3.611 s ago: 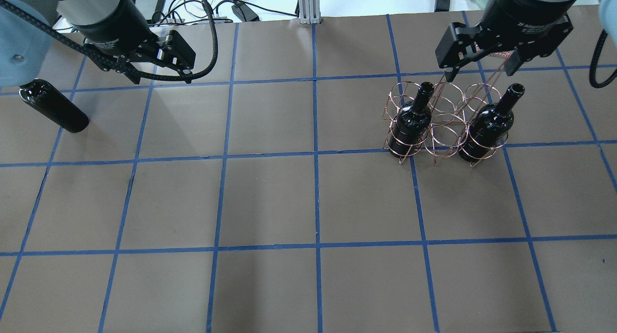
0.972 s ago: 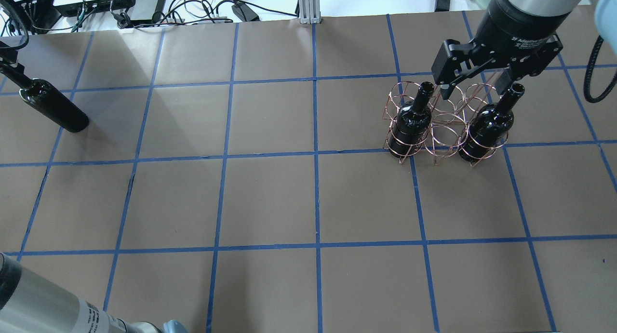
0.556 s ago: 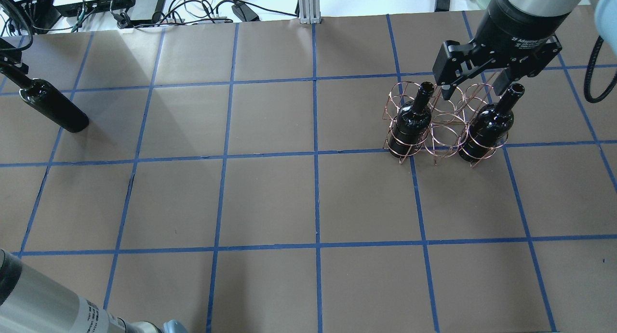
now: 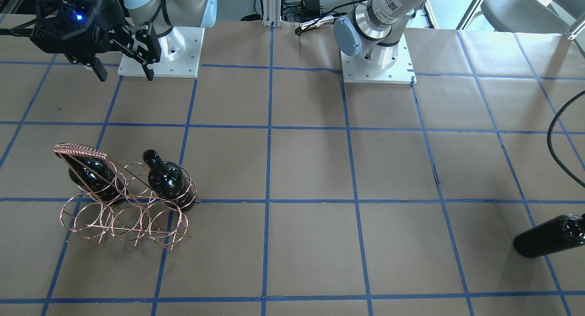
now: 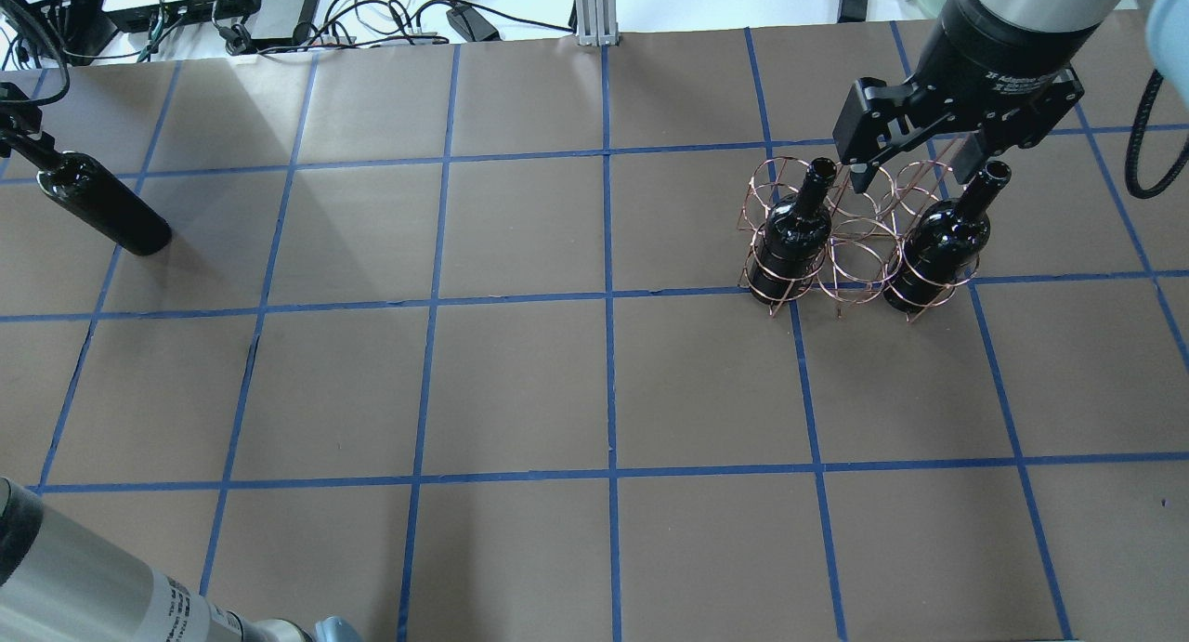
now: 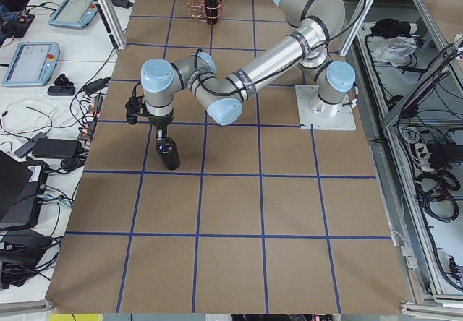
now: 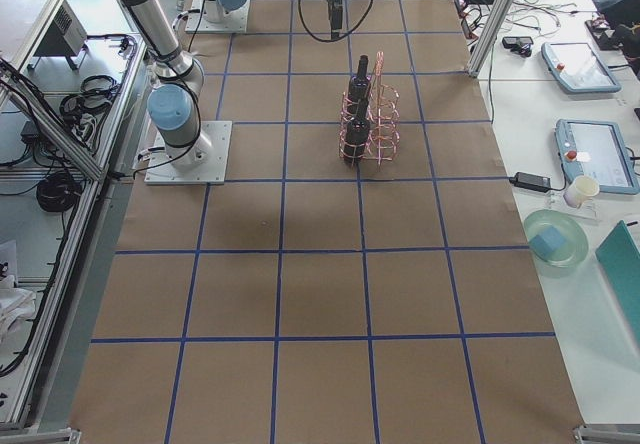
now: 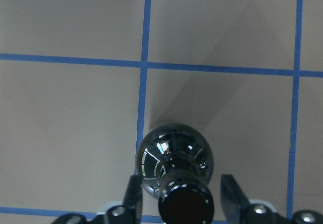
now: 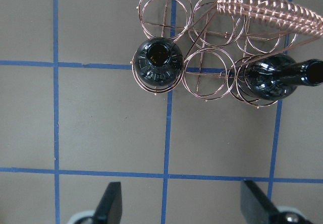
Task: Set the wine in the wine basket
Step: 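Close the left gripper on the bottle neck and lift it, then swing the bottle upright and stand it on the table with the left gripper, then open the left gripper and raise it away from the standing bottle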
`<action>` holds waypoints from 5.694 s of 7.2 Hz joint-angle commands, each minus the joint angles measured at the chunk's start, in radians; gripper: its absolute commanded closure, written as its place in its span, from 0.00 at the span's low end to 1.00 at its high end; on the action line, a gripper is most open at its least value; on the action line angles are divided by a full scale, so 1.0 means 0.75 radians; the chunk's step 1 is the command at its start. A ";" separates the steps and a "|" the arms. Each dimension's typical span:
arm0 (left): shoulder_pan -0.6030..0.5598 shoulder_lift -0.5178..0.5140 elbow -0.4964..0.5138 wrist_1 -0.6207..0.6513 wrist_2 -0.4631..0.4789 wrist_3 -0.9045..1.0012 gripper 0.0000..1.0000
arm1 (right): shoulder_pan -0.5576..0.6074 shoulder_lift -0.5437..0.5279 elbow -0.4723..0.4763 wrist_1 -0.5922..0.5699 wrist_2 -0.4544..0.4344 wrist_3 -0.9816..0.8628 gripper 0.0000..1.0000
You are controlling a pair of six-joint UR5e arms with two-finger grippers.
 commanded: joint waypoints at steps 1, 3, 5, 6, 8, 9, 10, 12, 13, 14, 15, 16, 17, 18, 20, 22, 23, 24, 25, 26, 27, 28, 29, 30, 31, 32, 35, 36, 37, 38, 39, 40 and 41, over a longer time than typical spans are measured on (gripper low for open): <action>0.000 -0.006 -0.001 0.003 0.022 0.062 1.00 | 0.000 -0.002 0.000 0.002 0.000 0.001 0.14; -0.002 0.000 0.001 0.015 0.014 0.064 1.00 | 0.000 0.000 0.000 0.002 0.000 -0.001 0.26; -0.073 0.063 -0.003 -0.007 0.022 -0.017 1.00 | 0.000 -0.002 0.000 0.004 -0.002 -0.001 0.25; -0.181 0.112 -0.023 -0.011 0.026 -0.127 1.00 | 0.000 -0.002 0.000 0.004 0.000 -0.001 0.25; -0.341 0.220 -0.133 -0.024 0.026 -0.376 1.00 | 0.000 0.000 0.000 0.000 0.000 -0.011 0.33; -0.419 0.271 -0.178 -0.026 0.028 -0.469 1.00 | 0.000 -0.002 0.000 0.000 0.000 -0.003 0.28; -0.512 0.322 -0.244 -0.026 0.029 -0.601 1.00 | 0.000 0.000 0.000 0.000 0.000 -0.001 0.20; -0.642 0.425 -0.397 -0.011 0.024 -0.690 1.00 | -0.002 0.000 0.000 0.000 0.000 -0.003 0.26; -0.677 0.478 -0.459 -0.007 0.022 -0.780 1.00 | 0.000 0.000 0.000 0.000 0.000 -0.001 0.25; -0.722 0.523 -0.514 -0.007 0.024 -0.823 1.00 | 0.000 -0.008 0.000 0.000 -0.002 -0.001 0.23; -0.791 0.568 -0.571 -0.011 0.026 -0.862 1.00 | 0.000 -0.014 0.002 0.004 0.000 -0.001 0.23; -0.840 0.595 -0.628 -0.001 0.028 -0.878 1.00 | 0.000 -0.014 0.006 0.006 0.000 -0.001 0.18; -0.865 0.607 -0.671 0.009 0.031 -0.885 1.00 | 0.000 -0.014 0.004 0.006 -0.002 -0.001 0.15; -0.865 0.625 -0.720 0.009 0.029 -0.883 1.00 | 0.000 -0.014 0.006 0.006 0.000 -0.001 0.07; -0.867 0.648 -0.741 0.005 0.031 -0.875 1.00 | 0.000 -0.016 0.006 0.012 -0.002 0.001 0.00; -0.867 0.654 -0.743 -0.011 0.031 -0.877 1.00 | -0.002 -0.014 0.004 0.013 -0.004 0.003 0.00; -0.867 0.658 -0.764 -0.011 0.031 -0.877 1.00 | -0.002 -0.014 0.004 0.013 -0.004 0.003 0.00; -0.869 0.656 -0.790 -0.011 0.029 -0.877 1.00 | -0.002 -0.014 0.004 0.015 -0.004 0.001 0.00; -0.869 0.658 -0.795 -0.011 0.029 -0.870 1.00 | -0.002 -0.012 0.006 0.013 -0.004 0.003 0.00; -0.869 0.658 -0.795 -0.011 0.029 -0.868 1.00 | 0.000 -0.018 0.006 0.015 -0.006 0.007 0.00; -0.869 0.656 -0.795 -0.011 0.026 -0.883 0.64 | -0.002 -0.018 0.004 0.013 -0.006 0.040 0.00; -0.869 0.656 -0.793 -0.046 0.026 -0.885 0.10 | -0.002 -0.018 0.004 0.013 -0.004 0.040 0.00; -0.869 0.656 -0.786 -0.076 0.028 -0.885 0.00 | 0.000 -0.025 0.004 0.015 -0.010 0.022 0.00; -0.869 0.662 -0.768 -0.131 0.029 -0.885 0.00 | 0.000 -0.071 0.004 0.019 -0.020 0.016 0.00; -0.865 0.660 -0.697 -0.189 0.029 -0.883 0.00 | 0.000 -0.076 0.004 0.067 -0.010 0.018 0.00; -0.843 0.648 -0.583 -0.282 0.029 -0.873 0.00 | 0.000 -0.078 0.004 0.116 -0.006 0.020 0.00; -0.741 0.636 -0.398 -0.343 0.173 -0.785 0.00 | -0.012 -0.076 0.004 0.097 -0.021 0.018 0.00; -0.663 0.636 -0.396 -0.341 0.172 -0.730 0.00 | -0.008 -0.070 0.006 0.100 -0.021 0.018 0.00; -0.549 0.636 -0.396 -0.343 0.111 -0.721 0.00 | 0.000 -0.043 0.010 0.080 -0.006 0.020 0.00; -0.451 0.636 -0.396 -0.349 0.062 -0.721 0.00 | 0.018 -0.007 0.004 -0.031 -0.002 0.042 0.00; -0.393 0.642 -0.396 -0.355 0.065 -0.721 0.00 | 0.031 0.016 -0.020 -0.051 0.020 0.052 0.00; -0.383 0.648 -0.398 -0.357 0.075 -0.721 0.00 | 0.061 0.022 -0.041 -0.057 0.004 0.057 0.00; -0.380 0.648 -0.400 -0.361 0.084 -0.723 0.00 | 0.146 0.022 -0.041 -0.055 0.006 0.239 0.00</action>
